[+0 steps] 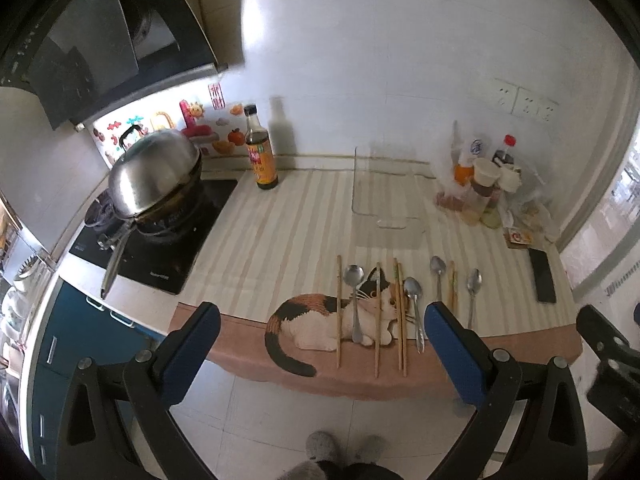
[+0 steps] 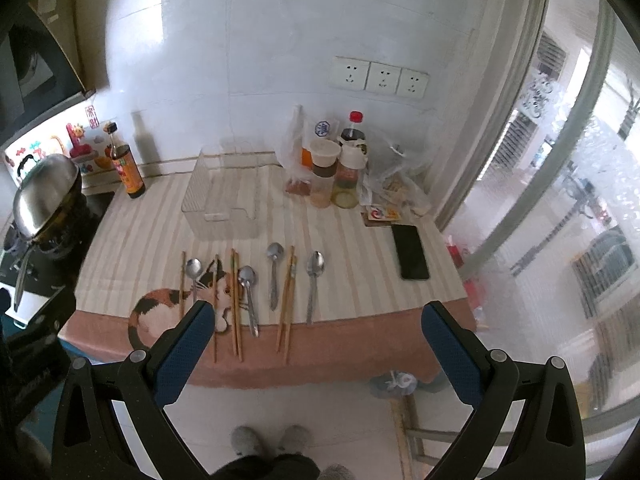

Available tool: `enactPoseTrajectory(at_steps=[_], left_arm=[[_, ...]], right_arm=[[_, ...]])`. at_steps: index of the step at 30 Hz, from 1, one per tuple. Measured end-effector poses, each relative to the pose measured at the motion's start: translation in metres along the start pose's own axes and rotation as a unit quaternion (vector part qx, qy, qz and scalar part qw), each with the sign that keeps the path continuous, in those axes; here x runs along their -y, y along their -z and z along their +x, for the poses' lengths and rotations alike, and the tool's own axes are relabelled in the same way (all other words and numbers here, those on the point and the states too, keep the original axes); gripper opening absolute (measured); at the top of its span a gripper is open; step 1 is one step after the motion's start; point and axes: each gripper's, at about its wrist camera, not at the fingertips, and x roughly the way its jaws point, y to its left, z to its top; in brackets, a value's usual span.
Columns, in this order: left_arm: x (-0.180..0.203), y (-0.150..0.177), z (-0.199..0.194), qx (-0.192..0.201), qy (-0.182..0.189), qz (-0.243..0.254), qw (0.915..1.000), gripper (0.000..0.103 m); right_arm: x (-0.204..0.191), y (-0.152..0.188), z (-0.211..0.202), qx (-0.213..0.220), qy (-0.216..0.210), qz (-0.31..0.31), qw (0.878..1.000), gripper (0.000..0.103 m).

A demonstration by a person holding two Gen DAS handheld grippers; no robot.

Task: Organize utensils
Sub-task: 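Grasp a plain wooden chopstick with the left tool while the right tool grasps another chopstick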

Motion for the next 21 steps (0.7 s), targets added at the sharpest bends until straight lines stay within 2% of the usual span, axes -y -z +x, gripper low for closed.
enactPoseTrajectory(at_steps=[4,6,14,19,21], left_arm=[[0.000,-0.004,0.046,-0.041,0.028,-0.028,0.9984,0.103],[0.004,-0.006,0.069,-0.055,0.019,-0.028,0.9979,0.103],[0.020,-0.010,0.173,-0.123,0.021,0.004,0.9922,0.103],[0.033,-0.007,0.239,-0.178,0.047,0.031,0.9825,0.102],[0.036,-0.004,0.262,-0.205,0.059,0.036,0.9763,0.094]], right_arm=[[0.001,-0.005,0.043,-0.029,-0.042,0.012,0.999,0.103],[-0.001,-0.007,0.066,-0.041,-0.047,0.015,0.998,0.103],[-0.011,-0.011,0.181,-0.113,-0.034,0.044,0.992,0.103],[-0.010,-0.011,0.246,-0.155,-0.017,0.071,0.985,0.098],[-0.008,-0.010,0.270,-0.175,-0.015,0.082,0.981,0.095]])
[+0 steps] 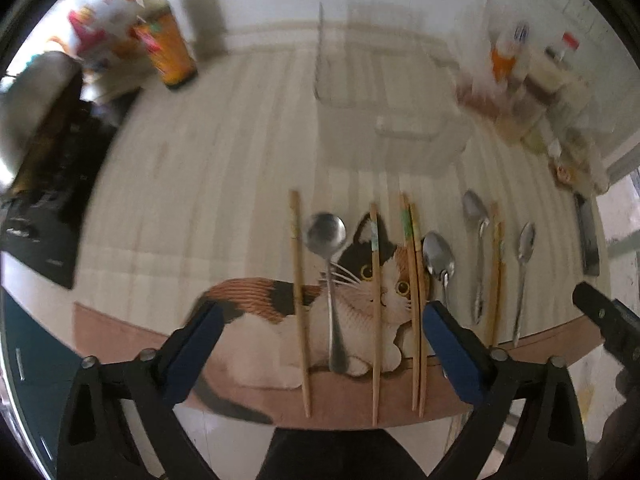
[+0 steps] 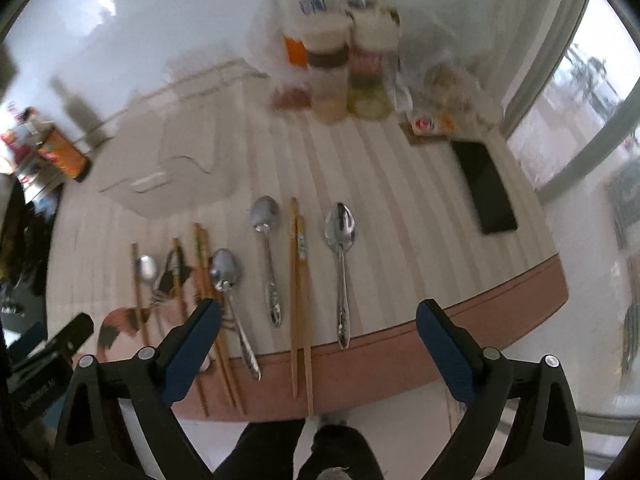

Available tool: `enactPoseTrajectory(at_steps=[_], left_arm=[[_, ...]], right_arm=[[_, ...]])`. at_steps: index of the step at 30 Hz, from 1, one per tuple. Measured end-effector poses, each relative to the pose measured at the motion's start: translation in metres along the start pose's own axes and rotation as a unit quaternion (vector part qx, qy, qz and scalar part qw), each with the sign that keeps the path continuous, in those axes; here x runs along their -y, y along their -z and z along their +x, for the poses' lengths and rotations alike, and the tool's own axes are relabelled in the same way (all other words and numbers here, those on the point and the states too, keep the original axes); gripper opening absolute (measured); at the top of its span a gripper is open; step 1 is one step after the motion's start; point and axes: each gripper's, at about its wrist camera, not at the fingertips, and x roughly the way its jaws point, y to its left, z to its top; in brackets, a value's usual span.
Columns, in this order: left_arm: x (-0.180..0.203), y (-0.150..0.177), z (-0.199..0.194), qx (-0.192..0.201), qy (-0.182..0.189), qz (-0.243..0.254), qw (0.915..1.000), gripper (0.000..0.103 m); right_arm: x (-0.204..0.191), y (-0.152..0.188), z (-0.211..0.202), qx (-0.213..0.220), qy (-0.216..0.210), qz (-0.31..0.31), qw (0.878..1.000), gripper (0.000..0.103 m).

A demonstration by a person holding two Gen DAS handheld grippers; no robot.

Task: Organize utensils
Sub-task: 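Grasp a plain wooden chopstick with the left tool while the right tool grasps another chopstick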

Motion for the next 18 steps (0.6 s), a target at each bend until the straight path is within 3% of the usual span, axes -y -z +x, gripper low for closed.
enactPoseTrajectory(at_steps=[4,6,9,13,14,15,16,18], left_arm=[[-0.006,-0.004,0.044,-0.058,0.023,0.005,0.9981,0.075],[-0.010,-0.003,0.063,-0.084,0.036,-0.001,0.9958,0.058],[-0.015,0.000,0.080,-0.109,0.051,-0.009,0.9927,0.041],[-0.013,0.003,0.083,-0.103,0.040,0.005,0.9939,0.038],[-0.012,0.003,0.083,-0.100,0.034,0.010,0.9944,0.029],[-0.012,0.002,0.081,-0.096,0.034,0.013,0.9948,0.008],[-0.014,0.002,0.083,-0.103,0.040,0.010,0.9938,0.000],[-0.023,-0.001,0.088,-0.113,0.041,-0.001,0.9927,0.000]], right_arm=[[0.006,-0.010,0.039,-0.037,-0.005,0.021,0.999,0.082],[0.011,-0.011,0.058,-0.057,-0.022,0.035,0.998,0.075],[0.014,-0.010,0.077,-0.083,-0.043,0.048,0.994,0.059],[0.017,-0.004,0.095,-0.108,-0.057,0.064,0.990,0.046],[0.017,-0.004,0.098,-0.111,-0.057,0.065,0.990,0.045],[0.016,-0.003,0.100,-0.113,-0.058,0.064,0.990,0.043],[0.015,-0.003,0.103,-0.115,-0.060,0.062,0.990,0.042],[0.012,-0.002,0.109,-0.121,-0.064,0.059,0.989,0.040]])
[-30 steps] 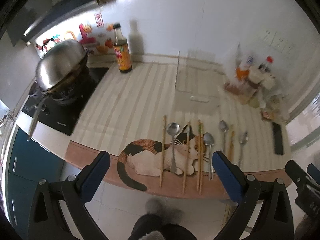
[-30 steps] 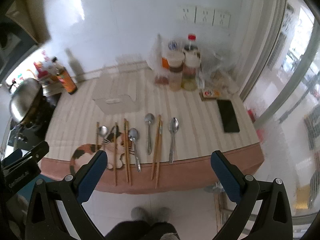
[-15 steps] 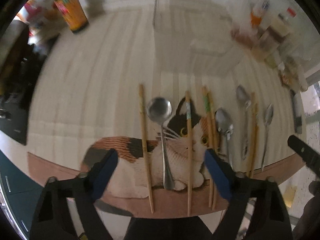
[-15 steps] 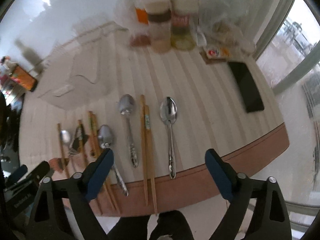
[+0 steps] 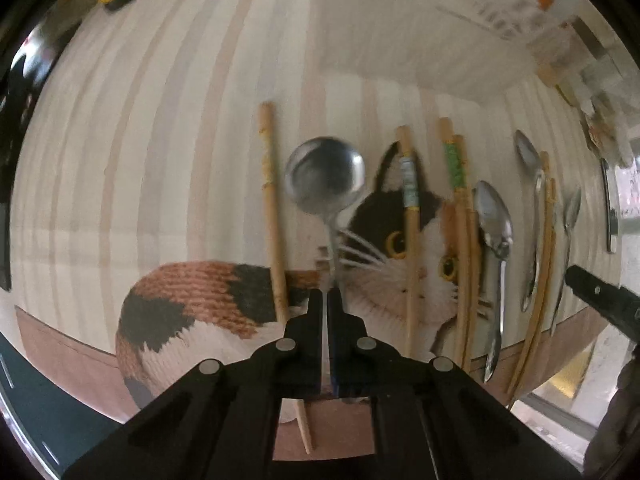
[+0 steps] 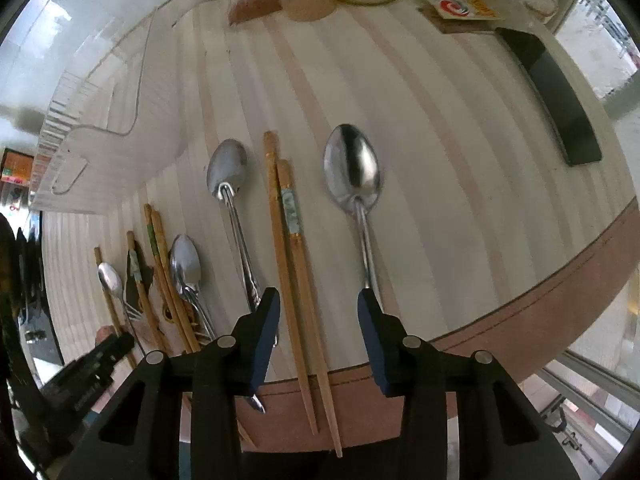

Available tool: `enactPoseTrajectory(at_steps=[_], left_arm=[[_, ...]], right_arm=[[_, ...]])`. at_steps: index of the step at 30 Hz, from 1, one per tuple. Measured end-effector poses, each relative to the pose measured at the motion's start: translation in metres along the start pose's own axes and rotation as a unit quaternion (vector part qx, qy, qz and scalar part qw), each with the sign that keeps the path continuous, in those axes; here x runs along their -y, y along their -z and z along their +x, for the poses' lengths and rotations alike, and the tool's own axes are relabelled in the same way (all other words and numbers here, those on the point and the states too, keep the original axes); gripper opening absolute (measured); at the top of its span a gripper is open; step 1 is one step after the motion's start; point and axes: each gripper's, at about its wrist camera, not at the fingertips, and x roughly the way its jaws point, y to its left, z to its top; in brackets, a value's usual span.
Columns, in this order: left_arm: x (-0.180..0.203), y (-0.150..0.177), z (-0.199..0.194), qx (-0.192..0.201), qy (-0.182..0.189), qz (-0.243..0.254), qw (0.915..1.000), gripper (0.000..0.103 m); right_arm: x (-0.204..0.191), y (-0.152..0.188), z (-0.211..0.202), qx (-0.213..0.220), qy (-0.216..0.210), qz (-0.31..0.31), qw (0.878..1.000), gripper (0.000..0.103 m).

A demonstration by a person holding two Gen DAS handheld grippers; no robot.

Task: Organize utensils
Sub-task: 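Grasp a plain wooden chopstick with the left tool while the right tool grasps another chopstick, then carry both chopsticks into the clear plastic basket and open both tools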

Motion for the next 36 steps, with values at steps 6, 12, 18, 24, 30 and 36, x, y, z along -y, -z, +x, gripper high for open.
enactPoseTrajectory(at_steps=[6,12,18,24,30,36], left_arm=[[-0.035,-0.001,-0.005,-0.001,0.002,-0.022,0.9998,0.000],[-0.067,0.007,-0.024,0.006,0.064,-0.061,0.9961,0.003],[-0.072,0.017,-0.016,-0.005,0.056,-0.047,0.9973,0.040],[-0.064,0.026,-0.020,0.023,-0.002,-0.010,0.9997,0.005],[-0.083,0.033,-0.027,0.029,-0.002,-0.010,0.9995,0.004],[-0.102,0.033,-0.030,0.029,0.003,0.000,0.9996,0.007]], right_arm=[[-0.016,0.007,0.018,-0.024,0.001,-0.030,0.999,0.026],[-0.024,0.017,0.024,-0.026,0.021,-0.042,0.999,0.013],[-0.021,0.027,0.020,-0.031,0.010,-0.039,0.999,0.009],[0.016,0.044,0.010,-0.031,-0.027,-0.009,0.999,0.010],[0.019,0.050,0.020,-0.023,-0.022,-0.010,0.999,0.009],[0.010,0.063,0.023,-0.045,0.043,-0.041,0.997,0.006]])
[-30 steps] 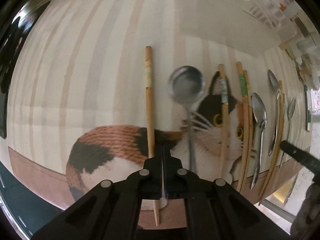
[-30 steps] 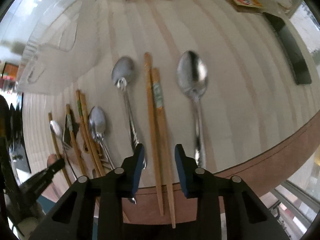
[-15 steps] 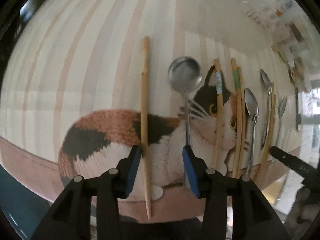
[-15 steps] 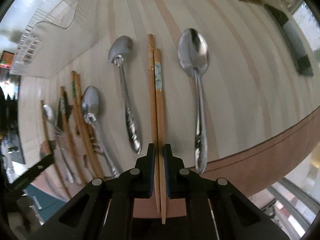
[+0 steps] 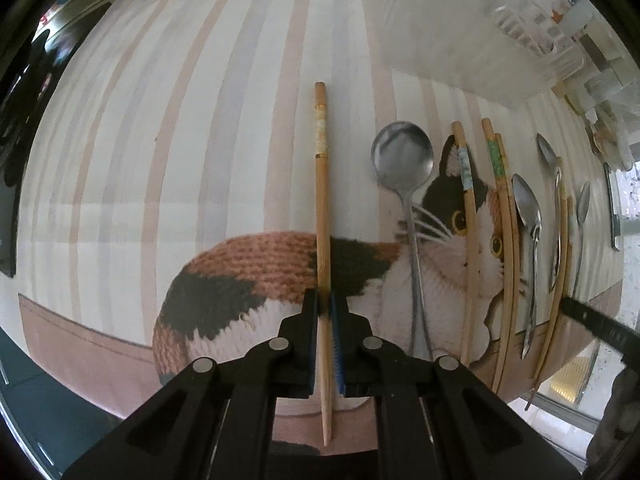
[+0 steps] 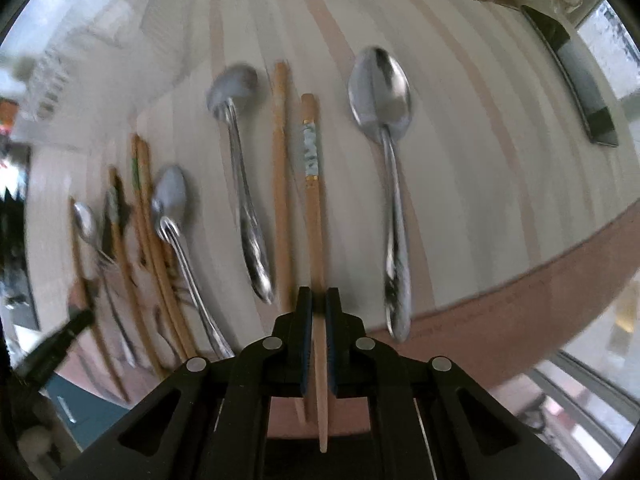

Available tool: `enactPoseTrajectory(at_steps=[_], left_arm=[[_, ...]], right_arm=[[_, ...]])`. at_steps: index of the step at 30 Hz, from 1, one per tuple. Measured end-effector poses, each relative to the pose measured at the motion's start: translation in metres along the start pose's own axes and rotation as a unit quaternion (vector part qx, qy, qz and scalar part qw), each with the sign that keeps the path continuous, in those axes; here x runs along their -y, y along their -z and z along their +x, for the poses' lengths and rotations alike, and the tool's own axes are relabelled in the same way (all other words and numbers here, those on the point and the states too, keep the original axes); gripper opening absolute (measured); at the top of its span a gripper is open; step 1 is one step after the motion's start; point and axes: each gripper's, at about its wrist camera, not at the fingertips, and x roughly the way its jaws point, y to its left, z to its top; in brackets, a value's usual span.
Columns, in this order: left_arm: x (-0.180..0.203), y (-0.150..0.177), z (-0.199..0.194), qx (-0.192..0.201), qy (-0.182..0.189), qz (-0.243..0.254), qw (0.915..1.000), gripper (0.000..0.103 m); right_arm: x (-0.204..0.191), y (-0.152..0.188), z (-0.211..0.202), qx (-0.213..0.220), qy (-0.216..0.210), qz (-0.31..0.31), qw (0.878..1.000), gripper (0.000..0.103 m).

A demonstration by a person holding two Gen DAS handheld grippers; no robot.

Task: Organize utensils
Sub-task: 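Carry both chopsticks into the clear plastic basket and open both tools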

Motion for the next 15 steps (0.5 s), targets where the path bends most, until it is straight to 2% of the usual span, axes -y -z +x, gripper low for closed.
enactPoseTrajectory(at_steps=[4,10,15], left_arm=[[-0.004,-0.008,0.002,0.002,0.004,0.005,1.0000,0.008],[-0.017,-0.019,0.001,0.002,0.016,0.017,0.9997,0.007],[0.026,-0.031,0.018,0.005,-0.005,0.021,0.9997,0.005]], right_arm=[[-0.003,0.007,0.001,-0.006,0.031,-0.008,0.999,0.007],[-0.029,-0.001,0.012,-0.006,0.070,-0.002,0.997,0.008],[-0.040,0.003,0.018,0.003,0.064,0.021,0.998,0.007]])
